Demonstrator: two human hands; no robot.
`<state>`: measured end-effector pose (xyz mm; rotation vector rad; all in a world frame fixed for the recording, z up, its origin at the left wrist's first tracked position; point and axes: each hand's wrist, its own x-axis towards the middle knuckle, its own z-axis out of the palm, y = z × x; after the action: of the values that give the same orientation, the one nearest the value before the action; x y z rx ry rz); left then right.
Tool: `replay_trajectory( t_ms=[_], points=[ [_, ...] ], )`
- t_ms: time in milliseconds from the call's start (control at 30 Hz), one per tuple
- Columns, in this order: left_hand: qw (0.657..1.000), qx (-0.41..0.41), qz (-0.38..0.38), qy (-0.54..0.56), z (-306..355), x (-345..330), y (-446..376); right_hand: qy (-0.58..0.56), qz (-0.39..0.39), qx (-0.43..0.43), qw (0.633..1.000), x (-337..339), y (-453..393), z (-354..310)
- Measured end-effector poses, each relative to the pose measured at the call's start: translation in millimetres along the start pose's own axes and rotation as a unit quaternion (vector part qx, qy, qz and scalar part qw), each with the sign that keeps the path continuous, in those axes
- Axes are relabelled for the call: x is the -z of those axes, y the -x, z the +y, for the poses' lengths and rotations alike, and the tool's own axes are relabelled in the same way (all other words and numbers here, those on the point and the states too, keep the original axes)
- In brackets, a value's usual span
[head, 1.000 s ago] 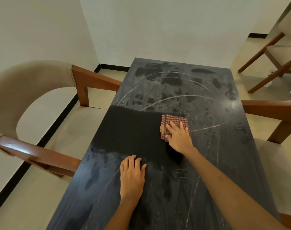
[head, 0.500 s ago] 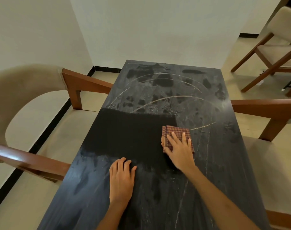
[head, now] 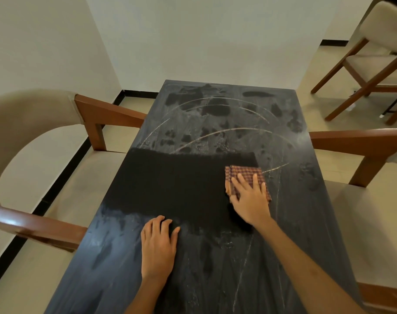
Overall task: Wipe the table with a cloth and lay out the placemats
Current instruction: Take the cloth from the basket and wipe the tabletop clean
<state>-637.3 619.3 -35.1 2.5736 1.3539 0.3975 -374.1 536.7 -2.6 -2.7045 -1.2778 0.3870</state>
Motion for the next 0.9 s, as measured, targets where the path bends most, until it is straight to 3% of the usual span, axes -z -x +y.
replay_trajectory(
  t_ms=[167,267,667,800,900],
  points=[
    [1.0,0.004,0.002,0.01,0.2,0.0,-0.1,0.0,0.014,0.007,1.0,-25.2,94.2,12.1],
    [1.0,0.003,0.004,0.011,-1.4,-0.7,0.3,0.008,0.024,0.002,1.0,-31.3,109.8,15.5],
    [1.0,0.003,0.02,0.014,-5.6,-8.2,0.0,-0.003,0.015,-0.048,0.999,15.4,-57.7,42.8],
    [1.0,-0.001,0.019,0.014,-6.7,-10.0,-0.9,-0.005,0.011,-0.058,0.998,23.5,-76.3,63.5],
    [0.999,-0.001,0.028,0.016,-6.8,-10.4,-0.3,-0.007,0.035,-0.113,0.993,27.5,-68.2,97.8]
  ],
)
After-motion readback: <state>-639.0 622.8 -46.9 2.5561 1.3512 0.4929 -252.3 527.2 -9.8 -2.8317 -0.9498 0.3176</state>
